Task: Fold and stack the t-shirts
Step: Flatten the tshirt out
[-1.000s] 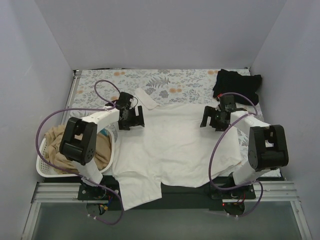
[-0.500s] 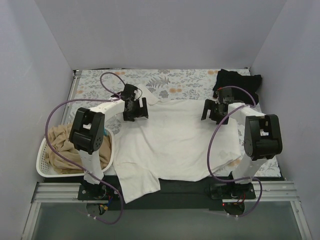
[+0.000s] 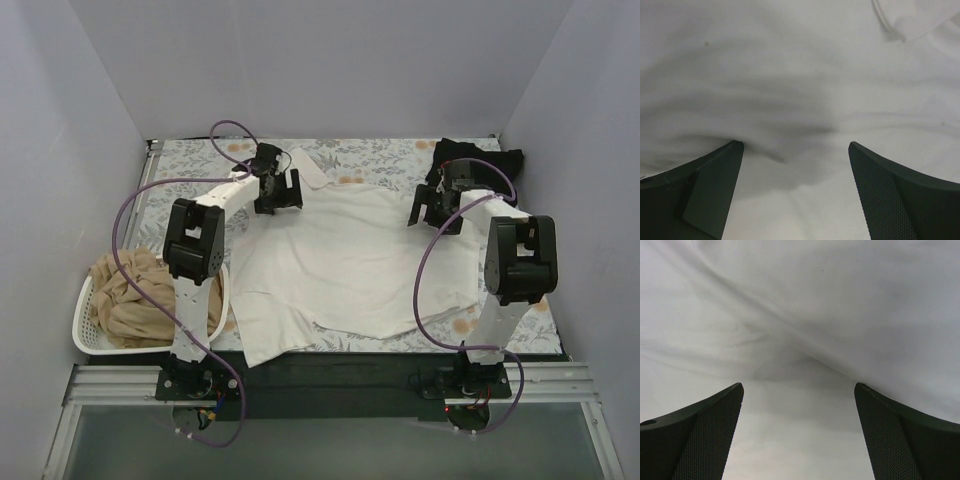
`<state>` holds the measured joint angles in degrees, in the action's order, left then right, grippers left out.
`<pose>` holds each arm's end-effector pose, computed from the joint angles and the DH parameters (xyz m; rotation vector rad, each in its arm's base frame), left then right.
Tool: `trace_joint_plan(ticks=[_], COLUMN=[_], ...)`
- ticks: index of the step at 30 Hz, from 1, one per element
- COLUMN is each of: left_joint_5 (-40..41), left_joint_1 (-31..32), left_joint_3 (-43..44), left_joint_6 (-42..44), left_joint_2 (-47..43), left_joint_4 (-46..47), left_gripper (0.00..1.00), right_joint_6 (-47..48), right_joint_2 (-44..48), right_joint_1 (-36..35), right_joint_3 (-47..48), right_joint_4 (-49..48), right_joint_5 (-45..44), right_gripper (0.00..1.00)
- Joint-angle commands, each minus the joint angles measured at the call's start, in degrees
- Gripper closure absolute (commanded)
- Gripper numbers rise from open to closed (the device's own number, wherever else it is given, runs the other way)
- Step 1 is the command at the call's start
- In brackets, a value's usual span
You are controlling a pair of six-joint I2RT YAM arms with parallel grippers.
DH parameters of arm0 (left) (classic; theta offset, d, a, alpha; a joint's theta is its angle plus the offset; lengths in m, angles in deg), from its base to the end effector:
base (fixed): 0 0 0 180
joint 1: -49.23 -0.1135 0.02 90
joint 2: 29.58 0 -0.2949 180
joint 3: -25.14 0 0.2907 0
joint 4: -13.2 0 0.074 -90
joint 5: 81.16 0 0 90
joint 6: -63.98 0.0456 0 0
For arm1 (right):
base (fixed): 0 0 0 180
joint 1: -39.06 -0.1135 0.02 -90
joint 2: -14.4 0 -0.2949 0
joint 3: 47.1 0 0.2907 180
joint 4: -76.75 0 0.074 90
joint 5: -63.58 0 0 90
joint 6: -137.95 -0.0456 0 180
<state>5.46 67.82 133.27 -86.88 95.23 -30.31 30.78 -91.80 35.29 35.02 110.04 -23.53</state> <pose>0.4979 -0.1703 0.1685 -0.9644 2.5543 -0.5264 0.4310 0.0307 0.1774 0.2824 2.5678 0.2015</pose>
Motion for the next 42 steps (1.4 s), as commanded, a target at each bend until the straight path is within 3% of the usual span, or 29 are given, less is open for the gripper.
trace_joint_plan(ticks=[1, 10, 18, 24, 31, 42], left_joint_5=[-0.23, 1.27, 4.94, 4.08, 3.99, 6.10], left_joint_1=[-0.05, 1.36, 3.99, 5.49, 5.40, 4.70], left_joint_3=[4.84, 1.26, -21.39, -31.00, -33.47, -29.17], left_joint_6=[2.24, 1.27, 0.04, -2.42, -1.54, 0.22], left_joint_2=[-2.90, -16.62, -27.60, -30.68, -27.88, -18.04], left_joint_4=[-1.89, -4.00, -0.06, 3.28, 3.73, 3.38], left_gripper=[0.14, 0.14, 0.15, 0.15, 0.15, 0.15], right_joint_6=[3.02, 2.76, 0.12, -2.69, -2.96, -3.75], right_joint_2=[4.05, 18.21, 24.01, 25.07, 20.77, 11.27], right_joint_1=[0.17, 0.17, -4.65, -7.74, -8.18, -8.10], right_joint_3=[2.91, -0.95, -11.76, -19.14, -21.35, -17.13], right_joint_4=[1.03, 1.64, 1.90, -0.03, -1.61, -1.17], right_joint_5=[3.34, 7.47, 5.73, 3.44, 1.24, -2.63], right_gripper=[0.02, 0.02, 0.02, 0.02, 0.02, 0.02])
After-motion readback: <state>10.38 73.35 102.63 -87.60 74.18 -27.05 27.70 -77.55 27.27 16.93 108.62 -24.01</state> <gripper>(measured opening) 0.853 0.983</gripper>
